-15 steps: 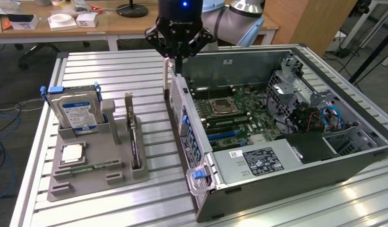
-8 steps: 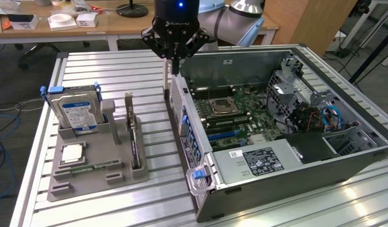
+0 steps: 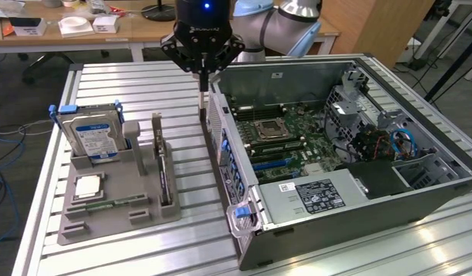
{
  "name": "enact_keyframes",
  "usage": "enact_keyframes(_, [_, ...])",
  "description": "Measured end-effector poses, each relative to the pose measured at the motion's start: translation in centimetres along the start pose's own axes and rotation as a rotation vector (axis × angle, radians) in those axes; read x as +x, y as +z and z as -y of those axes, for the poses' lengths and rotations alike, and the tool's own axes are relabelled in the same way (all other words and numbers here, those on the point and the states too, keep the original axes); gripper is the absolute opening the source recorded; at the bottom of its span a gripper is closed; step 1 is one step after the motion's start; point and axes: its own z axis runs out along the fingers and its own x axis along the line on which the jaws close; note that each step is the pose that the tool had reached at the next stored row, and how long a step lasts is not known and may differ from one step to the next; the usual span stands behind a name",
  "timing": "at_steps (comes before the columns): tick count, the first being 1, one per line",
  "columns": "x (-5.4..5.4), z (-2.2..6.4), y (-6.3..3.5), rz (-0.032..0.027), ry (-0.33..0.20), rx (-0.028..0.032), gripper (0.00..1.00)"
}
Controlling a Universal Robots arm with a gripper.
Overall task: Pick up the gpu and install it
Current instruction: 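Reach for the gpu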
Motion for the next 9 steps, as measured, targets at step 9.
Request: enact_keyframes(9, [2.1,0.23,-0.04,0.0,0.0,0.0,0.11])
